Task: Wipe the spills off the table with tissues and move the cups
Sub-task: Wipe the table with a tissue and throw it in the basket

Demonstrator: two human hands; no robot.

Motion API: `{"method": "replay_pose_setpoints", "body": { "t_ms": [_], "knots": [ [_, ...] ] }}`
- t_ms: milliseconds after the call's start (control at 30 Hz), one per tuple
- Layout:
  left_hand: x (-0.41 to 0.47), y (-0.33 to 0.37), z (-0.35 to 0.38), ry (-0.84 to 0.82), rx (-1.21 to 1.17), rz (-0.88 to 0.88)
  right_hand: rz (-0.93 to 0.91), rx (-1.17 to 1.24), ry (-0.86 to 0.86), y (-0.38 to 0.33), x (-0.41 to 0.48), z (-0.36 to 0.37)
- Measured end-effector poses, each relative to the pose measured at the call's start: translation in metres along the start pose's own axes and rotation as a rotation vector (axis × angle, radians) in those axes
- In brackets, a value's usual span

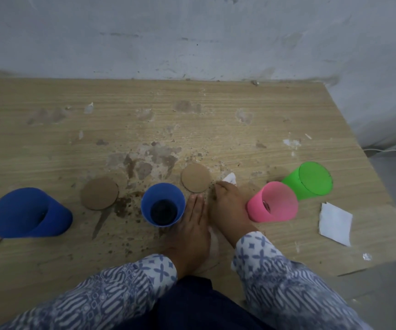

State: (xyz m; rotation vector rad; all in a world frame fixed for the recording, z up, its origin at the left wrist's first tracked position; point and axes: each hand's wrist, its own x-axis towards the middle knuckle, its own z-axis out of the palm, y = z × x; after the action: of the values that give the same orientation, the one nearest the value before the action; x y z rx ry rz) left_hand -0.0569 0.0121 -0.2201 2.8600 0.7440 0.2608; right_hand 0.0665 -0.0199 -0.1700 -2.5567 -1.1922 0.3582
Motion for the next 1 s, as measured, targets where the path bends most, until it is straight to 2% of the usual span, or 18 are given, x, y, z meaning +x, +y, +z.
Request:
{"method": "replay_pose_setpoints", "body": {
  "t_ms": [200, 233, 333, 533, 633, 700, 833, 1000],
  "knots": [
    [-0.002, 0.000, 0.004, 0.006, 0.011, 0.015, -0.079, -0.003, -0.050, 0.004, -0.033, 0.008],
    [-0.002, 0.000, 0.005, 0.008, 0.007, 0.010, -0.090, -0.028, -0.002, 0.008, -0.031, 0.008],
    [-0.002, 0.000, 0.004, -0.015, 0.011, -0.008, 0.010, -0.008, 0.045, 0.003, -0.016, -0.002],
    [-0.003, -0.001, -0.001, 0.083, -0.018, 0.050, -0.077, 0.014, 0.002, -0.002, -0.020, 0.002],
    [-0.004, -0.001, 0.002, 0.035, -0.032, 0.045, -0.107, 0.017, 0.014, 0.000, -0.039, 0.000],
    [-0.003, 0.000, 0.002, 0.017, -0.047, 0.021, -0.111, -0.036, 0.089, 0.007, -0.032, 0.000],
    [-0.002, 0.001, 0.000, -0.010, -0.042, -0.019, 0.006, 0.017, 0.045, 0.002, -0.006, -0.005],
    [-0.003, 0.000, -0.003, -0.012, -0.039, 0.030, -0.111, -0.027, 0.036, 0.002, -0.028, 0.004]
  ]
}}
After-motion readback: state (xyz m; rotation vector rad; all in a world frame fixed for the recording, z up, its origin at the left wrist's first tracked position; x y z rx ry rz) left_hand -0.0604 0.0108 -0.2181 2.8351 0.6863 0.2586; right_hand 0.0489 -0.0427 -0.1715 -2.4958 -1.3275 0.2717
